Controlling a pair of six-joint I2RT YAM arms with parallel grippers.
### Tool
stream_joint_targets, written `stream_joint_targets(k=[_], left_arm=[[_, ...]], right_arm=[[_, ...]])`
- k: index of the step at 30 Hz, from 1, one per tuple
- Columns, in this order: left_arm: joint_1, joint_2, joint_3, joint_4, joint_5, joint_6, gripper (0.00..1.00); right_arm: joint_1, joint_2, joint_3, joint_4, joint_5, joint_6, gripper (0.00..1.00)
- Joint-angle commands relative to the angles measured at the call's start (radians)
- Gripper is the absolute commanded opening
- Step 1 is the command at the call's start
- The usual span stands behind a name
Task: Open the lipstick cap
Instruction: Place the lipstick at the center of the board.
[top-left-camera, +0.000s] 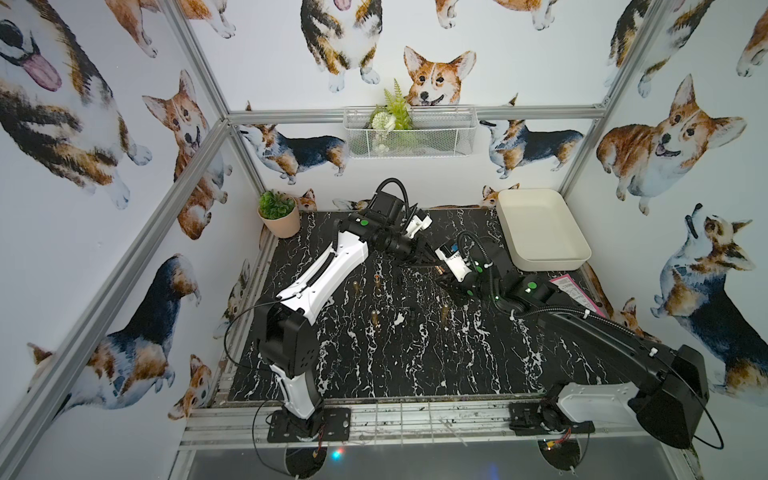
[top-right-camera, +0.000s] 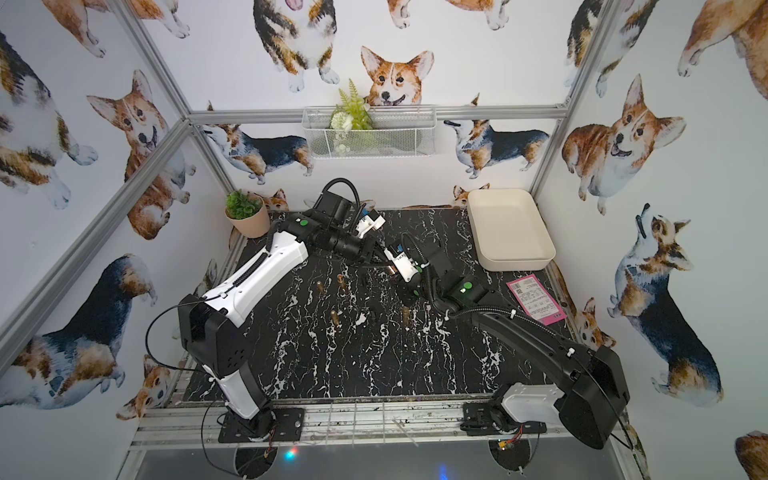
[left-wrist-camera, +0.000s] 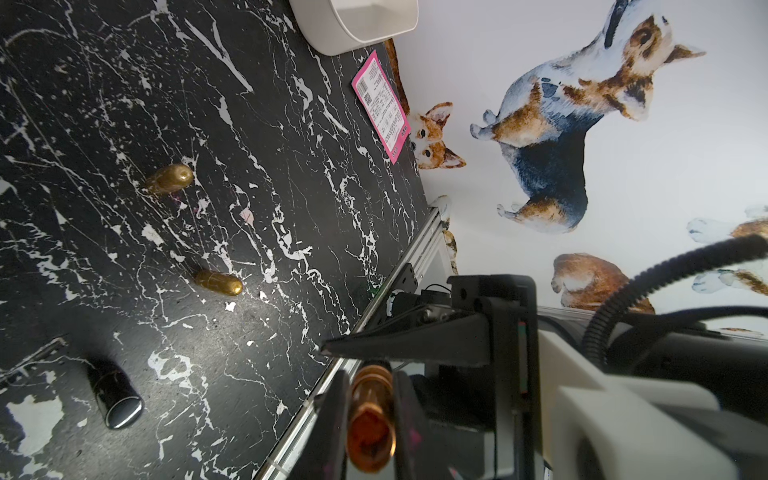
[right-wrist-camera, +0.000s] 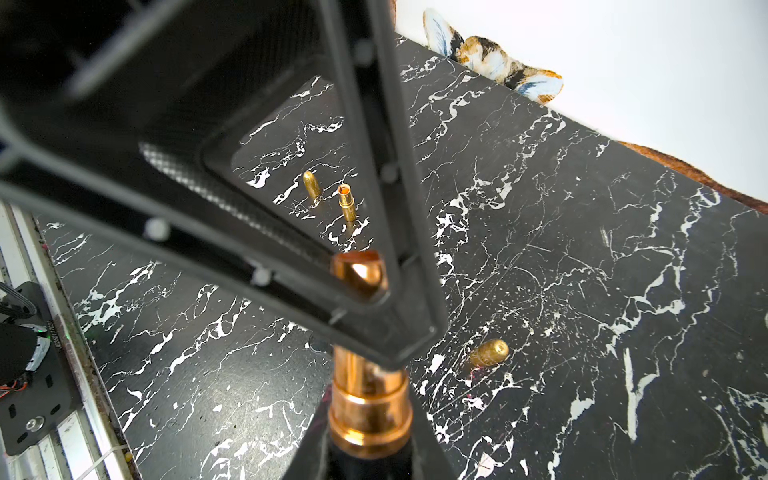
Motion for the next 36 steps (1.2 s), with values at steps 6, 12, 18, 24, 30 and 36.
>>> stream_joint_targets(k=[6, 12, 18, 24, 30, 36], left_arm=[[0.0, 0.003, 0.004, -0.017, -0.012, 0.017, 0.15], [0.001, 0.004, 0.004, -0.019, -0.013, 0.017, 0.14], [0.0, 0.007, 0.007, -0.015, -0.009, 0.014, 0.12], [0.001, 0.009, 0.011, -0.014, -0.01, 0.011, 0.11], [0.007, 0.013, 0.015, -0.013, -0.014, 0.006, 0.11], [0.02, 0.02, 0.034, -0.022, -0.058, 0.001, 0.12]], right_arm=[[0.001, -0.001, 0.004, 0.02, 0.01, -0.019, 0.2], [0.002, 0.001, 0.005, 0.015, 0.014, -0.018, 0.26], [0.002, -0.001, 0.006, 0.011, 0.018, -0.016, 0.27], [0.002, -0.005, 0.005, 0.014, 0.018, -0.018, 0.27], [0.002, -0.002, 0.008, 0.008, 0.018, -0.019, 0.28], [0.002, -0.015, 0.009, -0.014, 0.033, -0.012, 0.37]])
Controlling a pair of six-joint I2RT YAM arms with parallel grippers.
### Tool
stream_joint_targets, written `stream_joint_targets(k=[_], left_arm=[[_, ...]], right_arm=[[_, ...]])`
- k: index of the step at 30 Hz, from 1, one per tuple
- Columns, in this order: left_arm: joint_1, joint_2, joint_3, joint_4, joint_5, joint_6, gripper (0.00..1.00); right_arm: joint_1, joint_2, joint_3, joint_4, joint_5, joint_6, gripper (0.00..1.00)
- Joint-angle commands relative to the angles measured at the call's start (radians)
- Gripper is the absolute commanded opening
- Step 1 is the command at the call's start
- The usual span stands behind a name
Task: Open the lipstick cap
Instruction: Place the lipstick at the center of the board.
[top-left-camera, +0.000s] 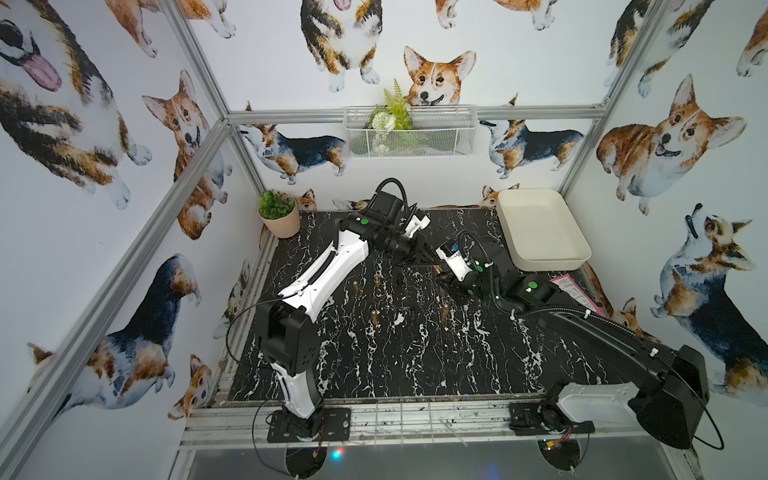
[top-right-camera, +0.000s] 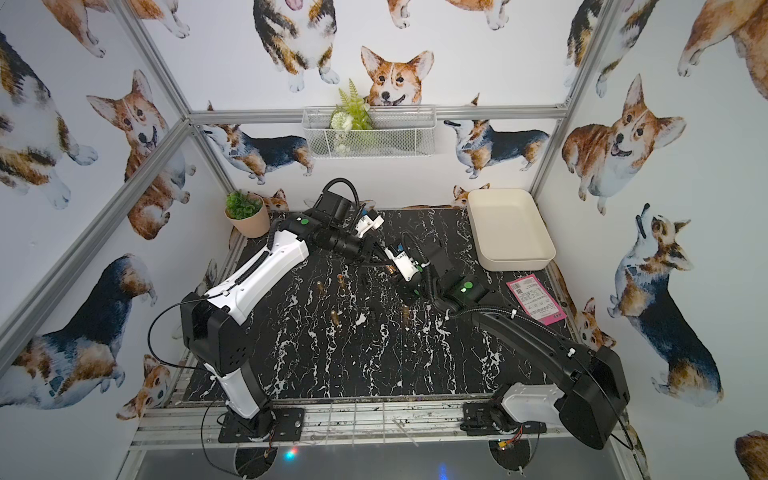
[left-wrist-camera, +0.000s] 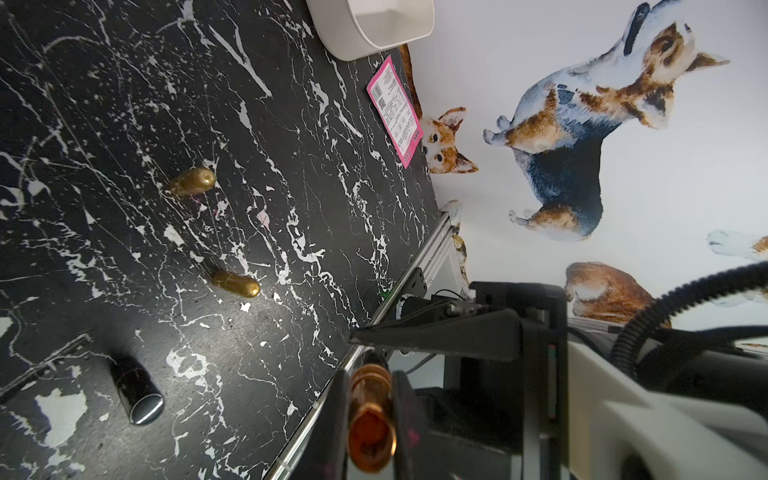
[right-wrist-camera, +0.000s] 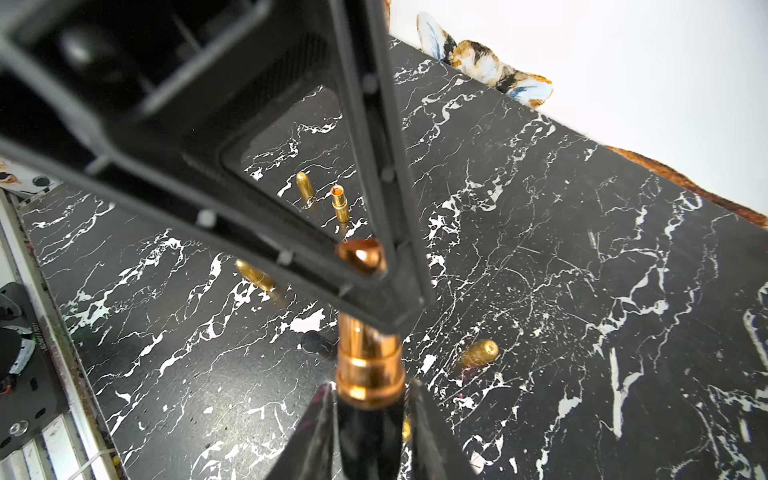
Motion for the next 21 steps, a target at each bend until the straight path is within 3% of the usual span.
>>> stream_joint_targets(k=[1, 10, 21], left_arm=[[0.009, 0.01, 0.025, -0.019, -0.044, -0.001, 0.12], [0.046, 0.075, 0.117, -0.062, -0.146, 0.012, 0.12], [0.018, 0.228, 0.24, -0.131, -0.445, 0.09, 0.12]], right_arm=[[0.001, -0.02, 0.0, -0.012, 0.021, 0.001, 0.37], [0.002, -0.1, -0.037, -0.074, 0.054, 0.013, 0.42], [0.001, -0.272, -0.093, -0.112, 0.152, 0.032, 0.45]])
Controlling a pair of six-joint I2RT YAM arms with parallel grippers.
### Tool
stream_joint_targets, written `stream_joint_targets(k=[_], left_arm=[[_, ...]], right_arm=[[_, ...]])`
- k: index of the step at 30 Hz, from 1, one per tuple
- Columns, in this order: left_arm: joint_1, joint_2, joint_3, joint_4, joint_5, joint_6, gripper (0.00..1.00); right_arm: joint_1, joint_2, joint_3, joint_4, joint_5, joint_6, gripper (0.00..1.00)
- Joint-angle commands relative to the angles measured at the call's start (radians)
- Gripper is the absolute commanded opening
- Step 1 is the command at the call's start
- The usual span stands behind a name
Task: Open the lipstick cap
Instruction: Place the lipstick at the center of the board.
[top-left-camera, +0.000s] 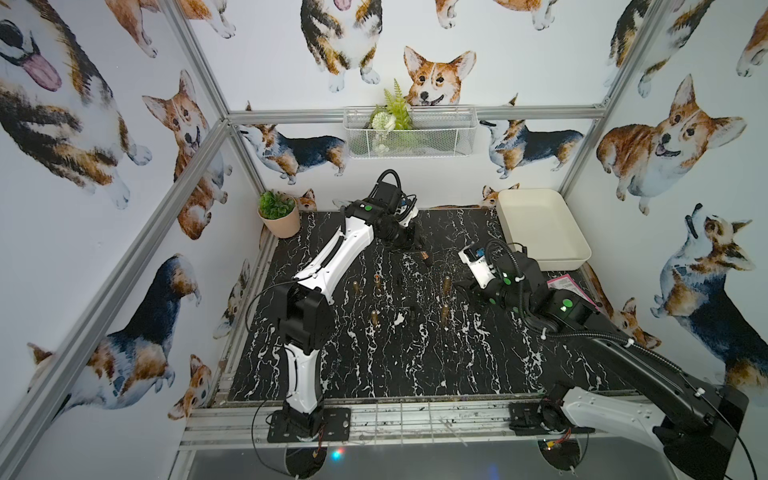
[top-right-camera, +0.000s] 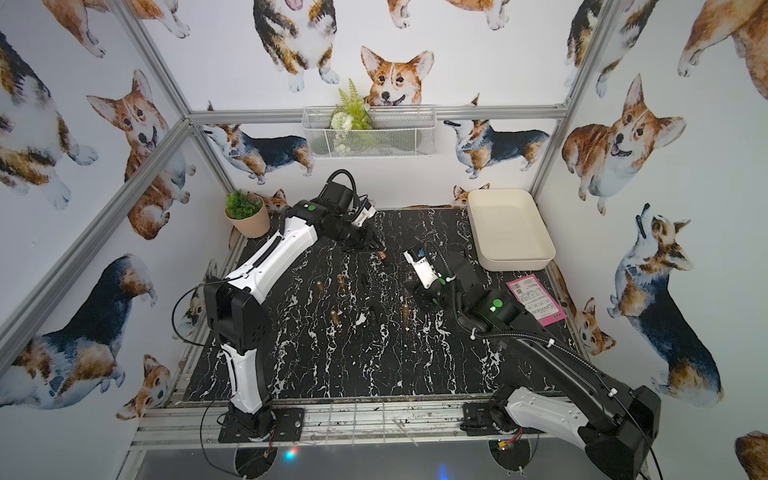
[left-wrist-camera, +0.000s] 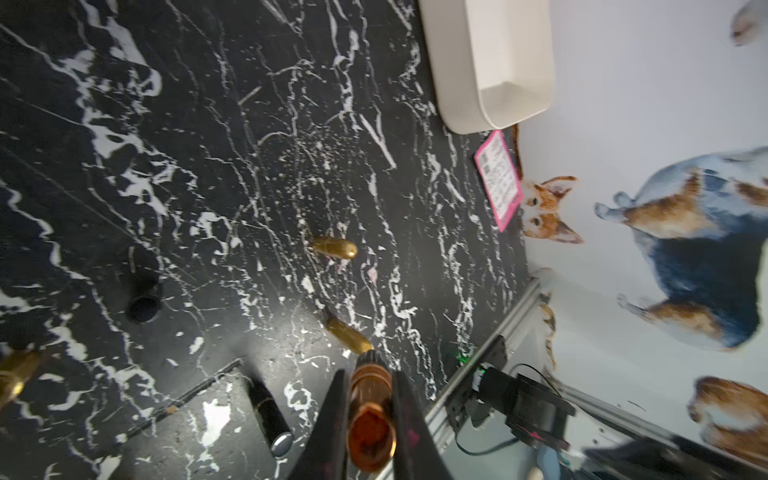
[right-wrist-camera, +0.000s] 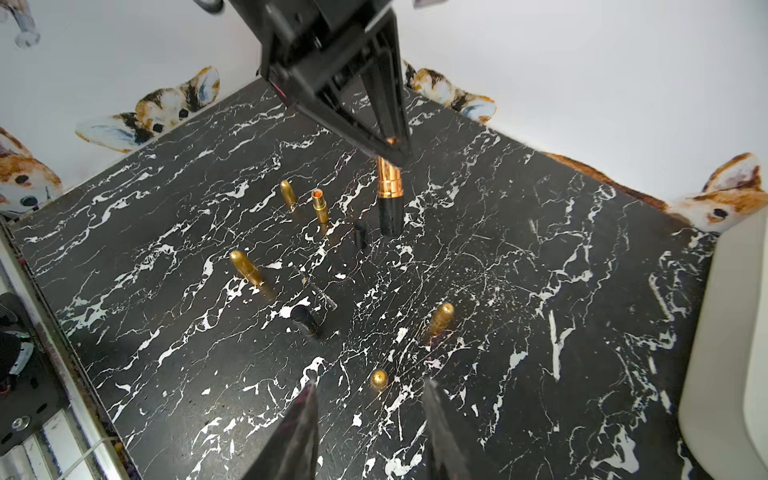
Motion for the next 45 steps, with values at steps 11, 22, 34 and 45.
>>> stream_joint_targets(k=[11, 22, 34, 45], left_arm=[[-0.087, 0.121, -0.041, 0.088, -0.397, 0.08, 0.12], [-0.129, 0.158, -0.14, 0.231, -0.585, 0.082, 0.12], [-0.154, 0.139, -0.27, 0.398, -0.634, 0.093, 0.12], [-0.156, 0.136, -0.317, 0.442, -0.635, 0.067, 0.14]], right_arm=[[-0.007, -0.054, -0.055, -0.031, 0.155, 0.026, 0.47], [-0.024, -0.051, -0.089, -0.017, 0.169, 0.042, 0.48], [-0.03, -0.049, -0.093, -0.019, 0.177, 0.045, 0.48], [-0.029, -0.034, -0.088, -0.021, 0.162, 0.036, 0.48]])
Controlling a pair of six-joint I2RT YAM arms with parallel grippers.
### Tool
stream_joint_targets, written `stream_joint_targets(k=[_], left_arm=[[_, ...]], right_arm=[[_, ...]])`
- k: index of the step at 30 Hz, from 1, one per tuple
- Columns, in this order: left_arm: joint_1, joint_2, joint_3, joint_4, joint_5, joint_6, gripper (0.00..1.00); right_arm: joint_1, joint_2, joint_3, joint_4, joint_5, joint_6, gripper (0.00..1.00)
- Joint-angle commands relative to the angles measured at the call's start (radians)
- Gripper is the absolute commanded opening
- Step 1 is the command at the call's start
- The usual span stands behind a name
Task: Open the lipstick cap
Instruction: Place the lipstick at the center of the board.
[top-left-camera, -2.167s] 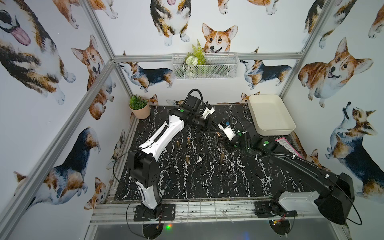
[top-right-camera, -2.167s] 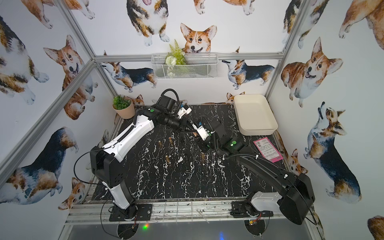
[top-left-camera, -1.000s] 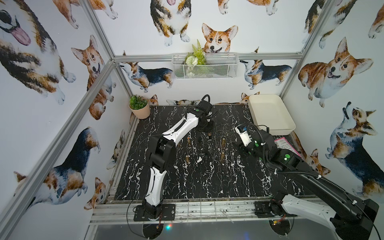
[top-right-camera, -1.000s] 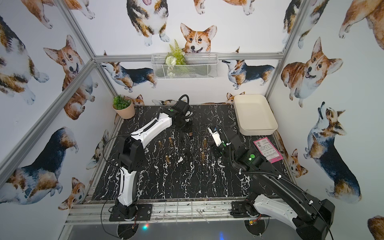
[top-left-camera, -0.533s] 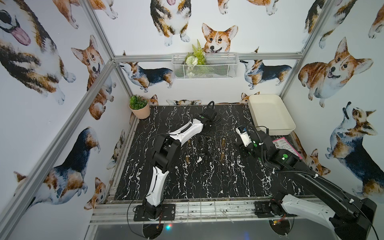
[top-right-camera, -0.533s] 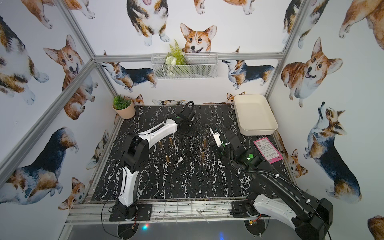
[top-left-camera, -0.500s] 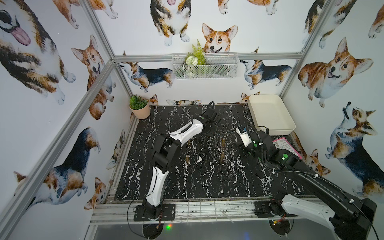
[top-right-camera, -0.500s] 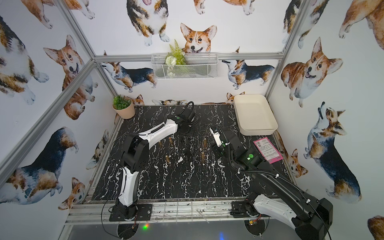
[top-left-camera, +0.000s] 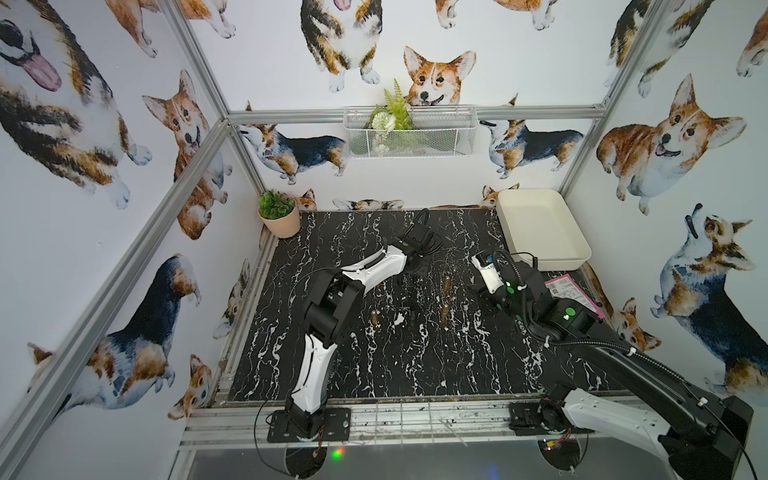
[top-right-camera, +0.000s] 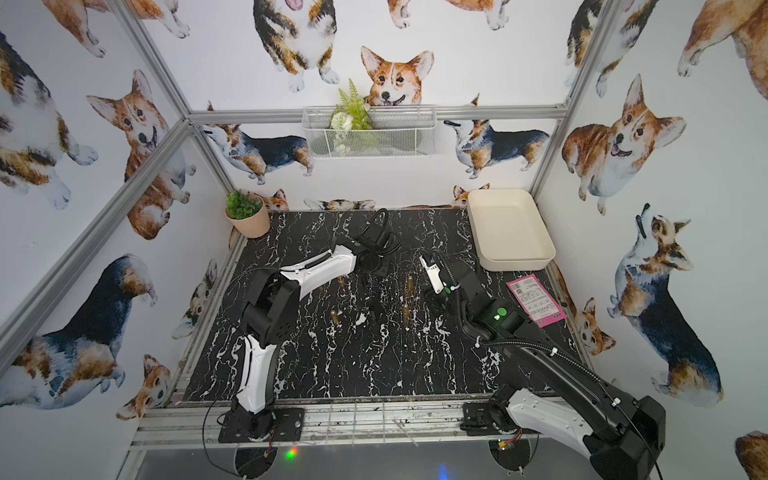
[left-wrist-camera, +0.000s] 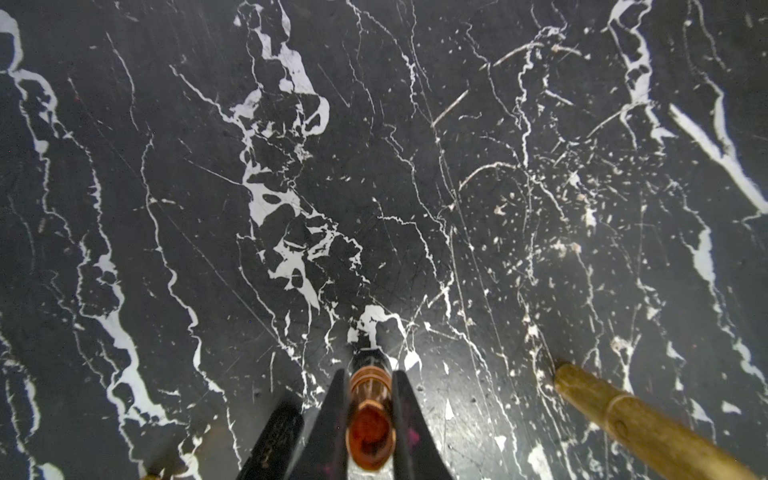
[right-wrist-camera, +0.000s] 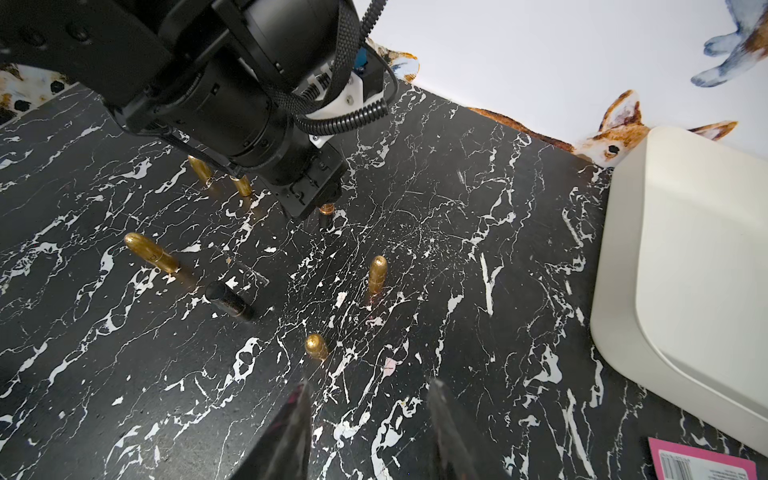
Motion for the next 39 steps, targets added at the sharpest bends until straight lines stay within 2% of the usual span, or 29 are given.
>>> stream_joint_targets(k=[1, 15, 19, 22, 27, 32, 36, 39], left_arm=[[-0.001, -0.003, -0.006, 0.011, -0.003, -0.014, 0.14], [-0.011, -0.047, -0.079, 0.039, -0.006, -0.029, 0.21], [-0.017, -0.06, -0.097, 0.048, -0.021, -0.034, 0.32], [-0.016, -0.06, -0.099, 0.048, -0.021, -0.034, 0.44], [-0.017, -0.059, -0.094, 0.044, -0.027, -0.034, 0.5], [-0.017, -0.087, -0.051, -0.005, -0.043, -0.028, 0.52], [-0.016, -0.124, 0.034, -0.115, -0.071, -0.018, 0.54], [-0.016, -0.122, 0.124, -0.206, -0.002, 0.004, 0.57]], right_arm=[[-0.001, 0.005, 0.005, 0.002, -0.002, 0.005, 0.48], [-0.001, 0.017, 0.006, 0.01, -0.001, -0.003, 0.48], [-0.001, 0.02, 0.005, 0.012, 0.0, -0.003, 0.49], [0.0, 0.021, 0.005, 0.014, -0.002, -0.003, 0.49], [-0.001, 0.022, 0.004, 0.014, -0.004, -0.002, 0.49], [-0.001, 0.011, 0.008, 0.01, 0.007, 0.003, 0.49], [-0.005, -0.016, 0.005, 0.01, 0.006, 0.016, 0.49], [-0.01, -0.026, 0.004, -0.001, 0.003, 0.043, 0.48]])
